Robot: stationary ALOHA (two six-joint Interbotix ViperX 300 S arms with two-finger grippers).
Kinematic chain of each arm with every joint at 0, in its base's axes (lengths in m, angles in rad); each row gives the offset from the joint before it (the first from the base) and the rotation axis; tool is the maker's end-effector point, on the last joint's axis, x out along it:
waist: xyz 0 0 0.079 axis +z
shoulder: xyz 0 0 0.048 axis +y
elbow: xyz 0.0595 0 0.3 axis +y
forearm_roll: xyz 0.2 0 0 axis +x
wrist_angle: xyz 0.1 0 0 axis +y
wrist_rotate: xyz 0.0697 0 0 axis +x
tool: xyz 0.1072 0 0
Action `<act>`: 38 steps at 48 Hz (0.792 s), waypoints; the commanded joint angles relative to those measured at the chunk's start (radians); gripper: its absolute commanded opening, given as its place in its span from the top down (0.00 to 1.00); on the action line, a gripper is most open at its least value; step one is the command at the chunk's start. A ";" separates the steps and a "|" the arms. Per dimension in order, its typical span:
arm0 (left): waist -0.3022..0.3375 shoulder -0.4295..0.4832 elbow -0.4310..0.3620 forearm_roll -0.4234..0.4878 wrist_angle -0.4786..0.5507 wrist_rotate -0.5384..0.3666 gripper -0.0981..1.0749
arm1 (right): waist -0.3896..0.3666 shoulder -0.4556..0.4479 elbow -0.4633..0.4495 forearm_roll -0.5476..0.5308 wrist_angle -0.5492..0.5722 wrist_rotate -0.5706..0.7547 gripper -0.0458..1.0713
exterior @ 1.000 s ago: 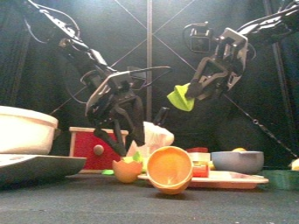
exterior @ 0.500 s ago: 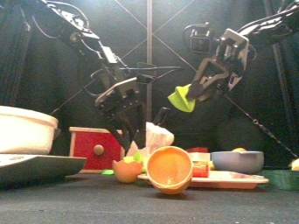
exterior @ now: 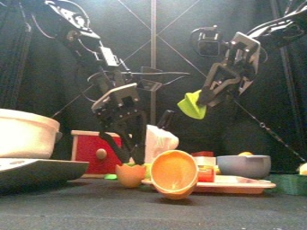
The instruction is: Grab other starfruit half
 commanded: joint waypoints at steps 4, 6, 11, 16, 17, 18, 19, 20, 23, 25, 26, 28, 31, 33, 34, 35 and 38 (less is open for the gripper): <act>0.006 0.009 -0.025 0.002 0.000 0.000 0.05 | 0.005 -0.025 -0.005 0.006 0.003 0.000 0.42; 0.006 0.012 -0.026 0.000 0.000 0.000 0.05 | 0.005 -0.025 -0.005 0.006 0.003 0.000 0.42; 0.008 0.012 -0.025 0.002 0.000 0.000 0.05 | 0.005 -0.025 -0.003 0.006 0.003 0.000 0.42; 0.011 0.014 -0.028 0.002 0.000 0.000 0.05 | 0.005 -0.025 -0.003 0.006 0.003 0.000 0.42; 0.012 0.014 -0.028 0.000 0.000 0.000 0.05 | 0.005 -0.025 -0.003 0.005 0.003 0.000 0.42; 0.014 0.014 -0.028 0.000 0.000 0.000 0.05 | 0.005 -0.023 -0.003 0.006 0.003 0.000 0.42; 0.015 0.015 -0.028 0.000 0.000 0.000 0.05 | 0.005 -0.025 -0.002 0.006 0.003 0.000 0.42; 0.015 0.015 -0.028 0.002 0.000 0.000 0.05 | 0.005 -0.025 -0.002 0.006 0.003 0.000 0.42; 0.017 0.015 -0.028 0.002 0.000 0.000 0.06 | 0.005 -0.025 0.000 0.006 0.003 0.000 0.42; 0.017 0.015 -0.029 0.002 0.000 -0.002 0.07 | 0.005 -0.025 0.000 0.006 0.003 0.000 0.42; 0.017 0.015 -0.031 0.002 0.000 -0.002 0.07 | 0.005 -0.025 0.000 0.005 0.003 0.000 0.42; 0.017 0.015 -0.032 0.003 0.000 -0.002 0.09 | 0.005 -0.025 0.000 0.006 0.003 0.000 0.42; 0.017 0.015 -0.034 0.003 -0.002 0.000 0.12 | 0.003 -0.025 0.000 0.005 0.003 0.000 0.42; 0.017 0.015 -0.035 0.003 0.000 0.000 0.14 | 0.005 -0.025 0.000 0.006 0.003 0.000 0.42; 0.018 0.015 -0.035 0.005 -0.002 0.000 0.16 | 0.005 -0.025 0.000 0.005 0.003 0.000 0.42; 0.017 0.015 -0.035 0.003 0.000 0.000 0.17 | 0.005 -0.023 0.000 0.006 0.003 0.000 0.42; 0.017 0.014 -0.035 0.003 0.000 0.000 0.20 | 0.005 -0.025 0.000 0.006 0.005 0.000 0.42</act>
